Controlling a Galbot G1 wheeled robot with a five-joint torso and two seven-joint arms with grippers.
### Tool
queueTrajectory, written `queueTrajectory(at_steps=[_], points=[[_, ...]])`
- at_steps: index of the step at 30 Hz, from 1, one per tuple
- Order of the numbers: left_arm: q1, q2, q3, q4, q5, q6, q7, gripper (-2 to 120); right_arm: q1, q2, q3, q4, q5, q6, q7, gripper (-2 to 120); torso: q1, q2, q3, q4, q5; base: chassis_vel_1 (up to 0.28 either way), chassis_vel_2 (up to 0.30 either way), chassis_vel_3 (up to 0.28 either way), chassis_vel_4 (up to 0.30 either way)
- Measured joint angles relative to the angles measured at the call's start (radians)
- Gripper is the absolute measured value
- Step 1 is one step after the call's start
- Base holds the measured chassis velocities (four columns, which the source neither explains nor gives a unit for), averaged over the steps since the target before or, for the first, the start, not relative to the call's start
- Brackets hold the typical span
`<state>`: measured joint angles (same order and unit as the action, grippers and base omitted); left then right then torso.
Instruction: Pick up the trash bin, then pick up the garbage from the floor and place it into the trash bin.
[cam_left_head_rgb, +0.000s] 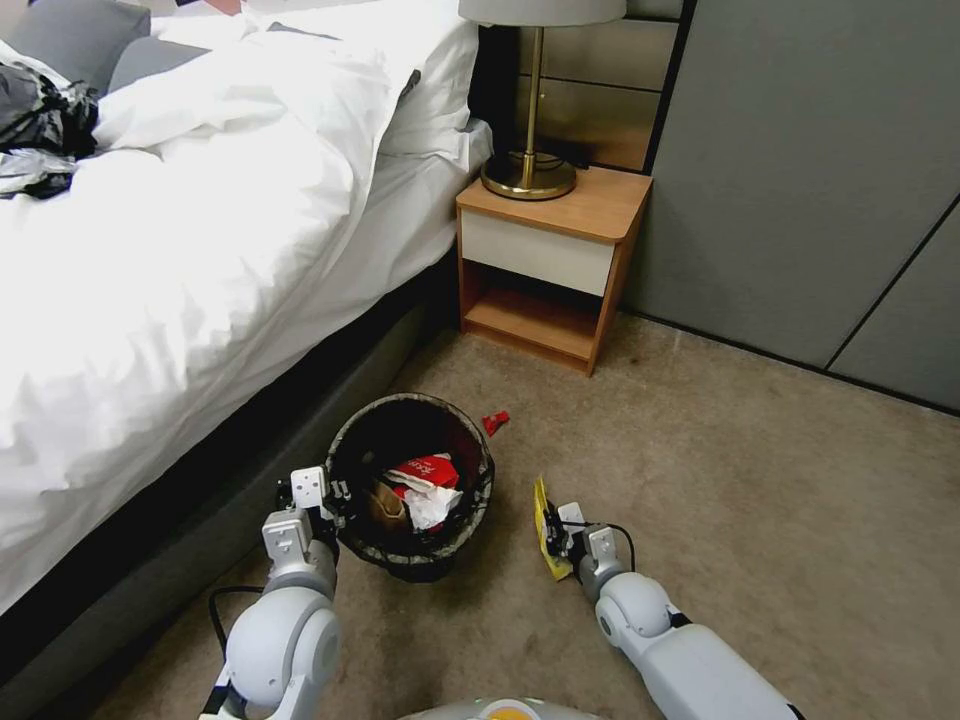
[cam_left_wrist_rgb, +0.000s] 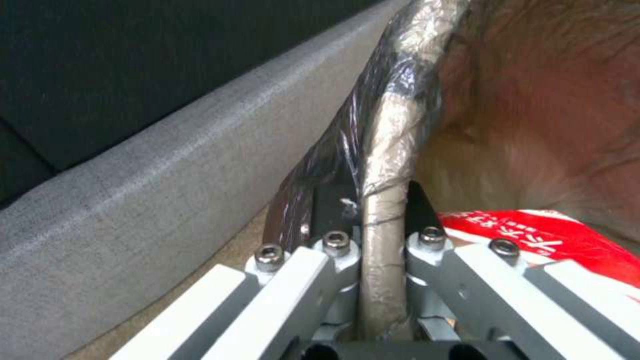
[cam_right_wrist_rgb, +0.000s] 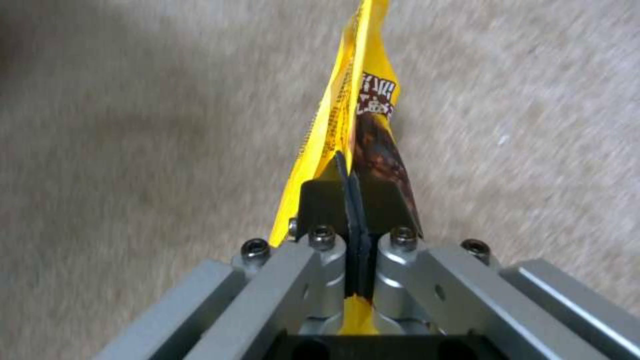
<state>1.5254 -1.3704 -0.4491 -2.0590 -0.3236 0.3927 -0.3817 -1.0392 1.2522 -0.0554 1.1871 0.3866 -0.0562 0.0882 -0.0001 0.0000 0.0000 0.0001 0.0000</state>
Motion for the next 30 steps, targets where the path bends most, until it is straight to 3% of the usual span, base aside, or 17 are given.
queueTrajectory(at_steps=[5,12,14,17,21,30], points=[[0.0,0.0,0.001,0.003,-0.001,0.0,0.0,0,-0.017,-0.004,0.02,0.055,-0.002,0.056,0.032,0,0.0,0.0,0.0,0.0,0.0,0.0,0.0,0.0,0.0],[0.001,0.01,0.005,0.011,-0.008,0.001,0.0,0,-0.065,-0.024,0.09,0.326,-0.006,0.227,0.071,0,0.0,0.0,0.0,-0.0001,0.0,0.0,0.0,0.0,0.0],[0.001,0.011,0.007,0.012,-0.009,0.002,0.0,0,-0.068,-0.028,0.097,0.379,-0.006,0.258,0.065,0,0.0,0.0,0.0,-0.0001,0.0001,0.0,0.0,0.0,0.0],[0.002,0.012,0.016,0.015,-0.007,0.004,-0.001,0,-0.076,-0.055,0.099,0.576,-0.007,0.342,0.001,0,0.0,0.0,0.0,0.0,-0.0002,0.0,0.0,0.0,0.0],[0.008,0.01,0.025,0.015,-0.002,0.004,0.0,0,-0.098,-0.086,0.072,0.691,-0.006,0.373,-0.059,0,0.0,0.0,0.0,0.0,0.0,0.0,0.0,0.0,0.0],[0.013,0.011,0.036,0.015,0.011,0.005,-0.001,0,-0.167,-0.126,-0.019,0.756,-0.077,0.4,-0.138,0,0.0,0.0,0.0,-0.0002,0.0001,0.0,0.0,0.0,0.0]])
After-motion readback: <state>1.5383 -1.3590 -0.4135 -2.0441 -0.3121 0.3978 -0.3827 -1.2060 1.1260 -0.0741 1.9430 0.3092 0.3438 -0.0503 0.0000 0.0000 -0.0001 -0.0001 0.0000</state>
